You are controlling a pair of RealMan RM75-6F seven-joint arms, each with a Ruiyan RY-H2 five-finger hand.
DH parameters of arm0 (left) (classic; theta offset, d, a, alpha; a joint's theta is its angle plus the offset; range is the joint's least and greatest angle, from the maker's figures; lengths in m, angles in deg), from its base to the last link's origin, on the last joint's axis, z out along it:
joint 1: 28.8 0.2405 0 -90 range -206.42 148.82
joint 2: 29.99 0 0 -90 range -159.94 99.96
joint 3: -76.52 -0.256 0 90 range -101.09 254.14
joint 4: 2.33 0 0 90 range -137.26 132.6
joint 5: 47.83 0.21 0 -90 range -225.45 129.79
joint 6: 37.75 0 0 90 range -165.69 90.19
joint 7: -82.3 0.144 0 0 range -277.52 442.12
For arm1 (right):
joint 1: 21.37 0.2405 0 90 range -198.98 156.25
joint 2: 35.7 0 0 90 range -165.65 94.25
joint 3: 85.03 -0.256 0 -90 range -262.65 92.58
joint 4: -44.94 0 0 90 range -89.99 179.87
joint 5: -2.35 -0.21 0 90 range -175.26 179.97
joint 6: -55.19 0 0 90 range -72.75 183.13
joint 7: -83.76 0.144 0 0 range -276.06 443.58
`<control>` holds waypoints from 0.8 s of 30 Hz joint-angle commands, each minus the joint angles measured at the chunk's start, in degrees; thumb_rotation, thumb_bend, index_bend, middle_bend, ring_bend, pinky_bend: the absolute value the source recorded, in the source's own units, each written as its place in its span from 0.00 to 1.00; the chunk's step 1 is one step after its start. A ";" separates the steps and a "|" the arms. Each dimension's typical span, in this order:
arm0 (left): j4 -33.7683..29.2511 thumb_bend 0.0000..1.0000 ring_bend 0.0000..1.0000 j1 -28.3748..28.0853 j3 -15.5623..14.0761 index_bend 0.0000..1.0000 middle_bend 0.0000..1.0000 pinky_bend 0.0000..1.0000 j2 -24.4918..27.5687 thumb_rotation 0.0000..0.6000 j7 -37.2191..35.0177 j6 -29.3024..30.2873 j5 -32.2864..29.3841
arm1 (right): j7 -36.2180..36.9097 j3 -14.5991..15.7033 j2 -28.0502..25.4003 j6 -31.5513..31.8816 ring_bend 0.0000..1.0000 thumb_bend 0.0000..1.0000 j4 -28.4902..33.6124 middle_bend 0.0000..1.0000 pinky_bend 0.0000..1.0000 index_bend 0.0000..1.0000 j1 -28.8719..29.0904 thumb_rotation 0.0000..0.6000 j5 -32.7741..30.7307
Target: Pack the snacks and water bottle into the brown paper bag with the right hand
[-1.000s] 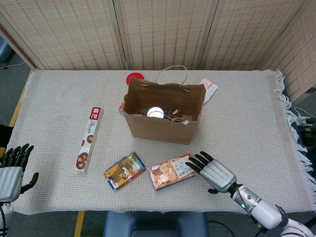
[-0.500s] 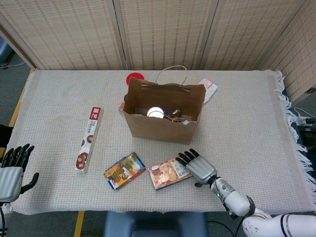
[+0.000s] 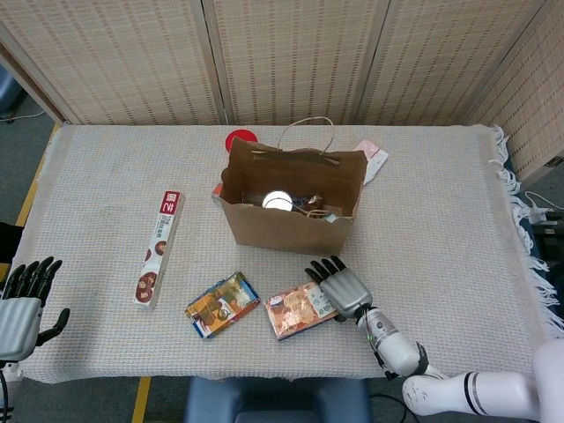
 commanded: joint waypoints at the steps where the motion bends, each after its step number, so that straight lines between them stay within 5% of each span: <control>1: 0.00 0.37 0.00 0.01 0.00 0.00 0.00 0.00 0.00 1.00 -0.05 0.02 0.00 | 0.24 0.16 2.66 4.05 0.22 0.18 -1.76 0.17 0.37 0.18 -0.72 1.00 3.16; 3: 0.02 0.37 0.00 0.01 -0.01 0.00 0.00 0.00 0.01 1.00 -0.13 0.01 0.01 | 1.74 0.47 3.89 5.81 0.46 0.27 -2.86 0.39 0.62 0.46 -1.55 1.00 5.62; 5: 0.04 0.37 0.00 0.00 -0.01 0.00 0.00 0.00 0.01 1.00 -0.15 0.01 0.02 | 2.55 0.87 4.03 5.63 0.57 0.31 -3.23 0.49 0.70 0.58 -1.84 1.00 6.02; 12: 0.05 0.37 0.00 0.01 -0.02 0.00 0.00 0.00 0.01 1.00 -0.25 0.01 0.02 | 4.73 1.15 2.34 5.08 0.61 0.32 -0.94 0.55 0.73 0.61 -2.17 1.00 7.11; 24: 0.06 0.37 0.00 0.07 0.02 0.00 0.00 0.00 -0.18 1.00 0.24 0.17 -0.07 | 17.65 -1.53 -5.68 11.81 0.61 0.32 10.04 0.56 0.73 0.63 -5.16 1.00 20.81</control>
